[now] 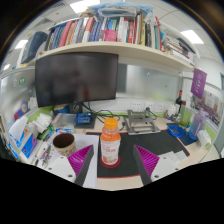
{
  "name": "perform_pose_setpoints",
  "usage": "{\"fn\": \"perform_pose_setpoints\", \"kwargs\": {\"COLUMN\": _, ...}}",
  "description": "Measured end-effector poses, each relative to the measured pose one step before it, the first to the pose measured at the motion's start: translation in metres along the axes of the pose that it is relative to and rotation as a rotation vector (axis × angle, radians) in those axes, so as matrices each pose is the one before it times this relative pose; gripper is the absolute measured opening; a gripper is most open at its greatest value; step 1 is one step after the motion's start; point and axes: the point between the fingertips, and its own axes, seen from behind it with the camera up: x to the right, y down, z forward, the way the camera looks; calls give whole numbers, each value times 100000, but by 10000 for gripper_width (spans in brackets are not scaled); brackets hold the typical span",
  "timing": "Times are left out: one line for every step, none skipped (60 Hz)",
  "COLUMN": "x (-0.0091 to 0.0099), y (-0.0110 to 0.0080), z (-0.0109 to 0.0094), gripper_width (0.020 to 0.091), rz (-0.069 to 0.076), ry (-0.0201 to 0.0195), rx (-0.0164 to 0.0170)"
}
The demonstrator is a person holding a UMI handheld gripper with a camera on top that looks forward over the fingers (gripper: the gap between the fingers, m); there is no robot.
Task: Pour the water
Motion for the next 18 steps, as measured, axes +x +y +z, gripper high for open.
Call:
{"fn": "perform_pose_setpoints", "kwargs": {"x": 128, "y": -214, "z": -321, "gripper_width": 811, "rz": 24, "ry": 668, "rx": 50}}
{"fn": "perform_pose_setpoints", "kwargs": {"x": 118, "y": -213, "z": -318, "gripper_width": 811, "rz": -179, "ry": 661, "rx": 124}}
{"fn": "perform_pose_setpoints", "kwargs": {"x": 105, "y": -216, "z": -306, "gripper_width": 810, "rz": -316, "ry": 621, "rx": 251}}
{"fn": "perform_pose_setpoints", "kwargs": {"x": 83, "y": -217, "z": -264, "gripper_width": 812, "rz": -333, "ry": 552, "rx": 130}}
{"fn": "perform_pose_setpoints", "kwargs": {"x": 63, "y": -190, "z": -253, "gripper_width": 812, "rz": -136, "ry": 341, "rx": 204}}
{"fn": "perform_pose_setpoints", "kwargs": {"x": 0, "y": -116, "z": -250, "gripper_width": 812, "rz": -102, "ry": 214, "rx": 42}}
{"fn": "perform_pose_setpoints", "kwargs": {"x": -28, "y": -94, "z": -218, "gripper_width": 812, "rz": -159, "ry": 63, "rx": -151}}
{"fn": "perform_pose_setpoints", "kwargs": {"x": -24, "y": -64, "z": -198, "gripper_width": 814, "rz": -238, "ry": 36, "rx": -219}}
{"fn": "perform_pose_setpoints", "kwargs": {"x": -72, "y": -13, "z": -182, "gripper_width": 814, "rz": -142, "ry": 74, "rx": -179}}
{"fn": "perform_pose_setpoints", "kwargs": {"x": -37, "y": -5, "z": -157, "gripper_width": 814, "rz": 61, "ry": 159, "rx": -173}}
{"fn": "perform_pose_setpoints", "kwargs": {"x": -33, "y": -78, "z": -253, "gripper_width": 813, "rz": 246, "ry": 50, "rx": -135}}
{"fn": "perform_pose_setpoints", "kwargs": {"x": -43, "y": -66, "z": -153, "gripper_width": 812, "rz": 105, "ry": 119, "rx": 119}}
{"fn": "perform_pose_setpoints", "kwargs": {"x": -28, "y": -79, "z": -115, "gripper_width": 811, "rz": 80, "ry": 159, "rx": 173}}
{"fn": "perform_pose_setpoints", "kwargs": {"x": -16, "y": -76, "z": -110, "gripper_width": 812, "rz": 104, "ry": 261, "rx": 131}}
{"fn": "perform_pose_setpoints", "kwargs": {"x": 6, "y": -71, "z": -89, "gripper_width": 812, "rz": 127, "ry": 350, "rx": 58}}
{"fn": "perform_pose_setpoints", "kwargs": {"x": 15, "y": -64, "z": -73, "gripper_width": 809, "rz": 122, "ry": 419, "rx": 105}}
{"fn": "perform_pose_setpoints", "kwargs": {"x": 40, "y": -68, "z": -68, "gripper_width": 809, "rz": 114, "ry": 380, "rx": 147}}
{"fn": "perform_pose_setpoints", "kwargs": {"x": 5, "y": -77, "z": -64, "gripper_width": 809, "rz": 50, "ry": 275, "rx": 176}}
